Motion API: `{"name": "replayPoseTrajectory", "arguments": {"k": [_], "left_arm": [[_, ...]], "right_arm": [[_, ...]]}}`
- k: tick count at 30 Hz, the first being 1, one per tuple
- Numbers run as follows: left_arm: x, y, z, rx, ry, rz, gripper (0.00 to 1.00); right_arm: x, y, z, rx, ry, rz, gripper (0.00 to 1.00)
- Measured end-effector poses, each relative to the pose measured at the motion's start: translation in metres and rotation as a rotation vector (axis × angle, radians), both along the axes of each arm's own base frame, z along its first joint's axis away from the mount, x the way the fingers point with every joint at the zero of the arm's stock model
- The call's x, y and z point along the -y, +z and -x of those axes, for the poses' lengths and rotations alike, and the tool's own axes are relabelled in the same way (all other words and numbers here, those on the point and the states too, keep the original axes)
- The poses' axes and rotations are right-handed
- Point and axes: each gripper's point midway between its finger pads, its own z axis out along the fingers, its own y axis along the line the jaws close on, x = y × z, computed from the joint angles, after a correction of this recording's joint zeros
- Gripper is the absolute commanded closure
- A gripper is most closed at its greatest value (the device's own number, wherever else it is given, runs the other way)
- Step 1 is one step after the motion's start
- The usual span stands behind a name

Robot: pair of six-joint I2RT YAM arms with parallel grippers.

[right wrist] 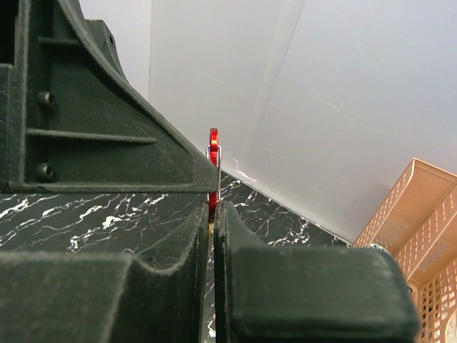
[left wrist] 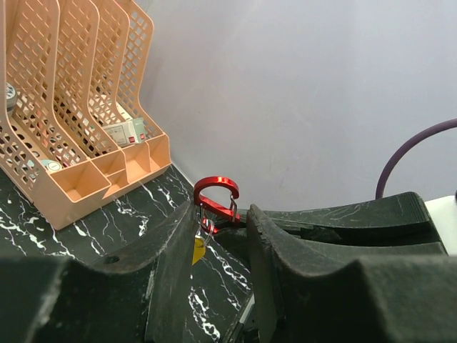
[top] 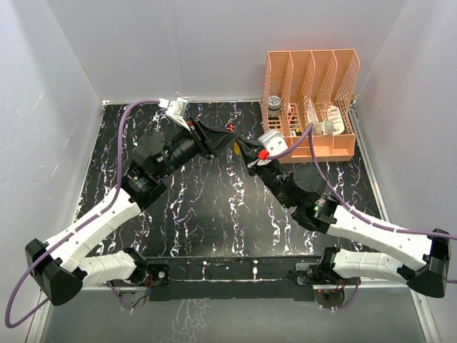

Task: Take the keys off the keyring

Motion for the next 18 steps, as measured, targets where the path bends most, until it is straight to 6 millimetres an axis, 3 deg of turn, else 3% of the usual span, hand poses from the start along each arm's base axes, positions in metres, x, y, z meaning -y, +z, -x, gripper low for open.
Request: {"name": "replayPoseTrajectory", "arguments": {"k": [18], "left_arm": [[-0.0042, 0.0042, -0.0006, 0.014, 0.02, 0.004, 0.66]], "right_arm": [[-0.0001, -0.0018, -0.0001, -0.004, 0.0, 0.006, 1.0]]}}
